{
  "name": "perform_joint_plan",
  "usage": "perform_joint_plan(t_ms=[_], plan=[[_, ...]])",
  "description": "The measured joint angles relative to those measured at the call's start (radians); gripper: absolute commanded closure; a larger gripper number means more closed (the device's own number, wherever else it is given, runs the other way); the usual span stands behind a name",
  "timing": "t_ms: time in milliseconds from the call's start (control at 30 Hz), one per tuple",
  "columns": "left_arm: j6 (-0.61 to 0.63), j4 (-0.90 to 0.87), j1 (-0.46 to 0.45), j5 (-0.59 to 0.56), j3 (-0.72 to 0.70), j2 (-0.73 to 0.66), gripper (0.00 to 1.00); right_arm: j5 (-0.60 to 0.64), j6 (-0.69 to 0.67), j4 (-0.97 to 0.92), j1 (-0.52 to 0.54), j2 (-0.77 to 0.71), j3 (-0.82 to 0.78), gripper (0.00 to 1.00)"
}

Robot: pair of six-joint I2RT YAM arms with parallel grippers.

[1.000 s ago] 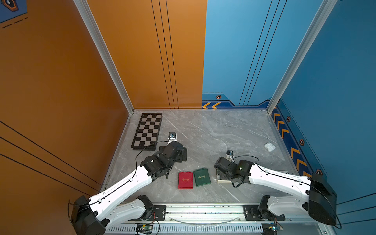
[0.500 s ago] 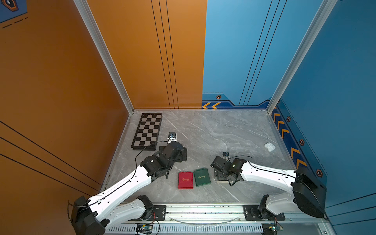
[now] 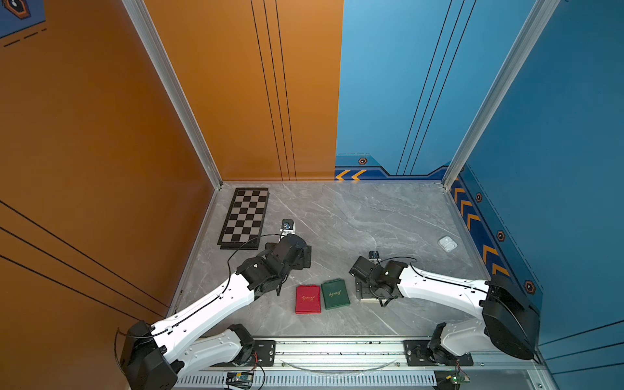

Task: Take the necklace out of the lift-off lid jewelry box
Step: Pick up the jewelry box from the center of the board.

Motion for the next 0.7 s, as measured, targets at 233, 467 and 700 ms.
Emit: perform_joint_plan(t_ms=[233, 467, 700], plan=[[0.0, 0.0, 0.0, 0.0, 0.001, 0.009, 0.02, -0.005, -0.007, 0.012, -0.008, 0.016, 0.0, 0.07], [0.0, 0.0, 0.0, 0.0, 0.001, 0.009, 0.02, -0.009, -0.012, 0.014, -0.016, 0.016, 0.0, 0.09], [0.001, -0.001, 0.0, 0.001, 0.006, 0.023, 0.02, -0.029, -0.043, 0.019, -0.04, 0.016, 0.0, 0.13]])
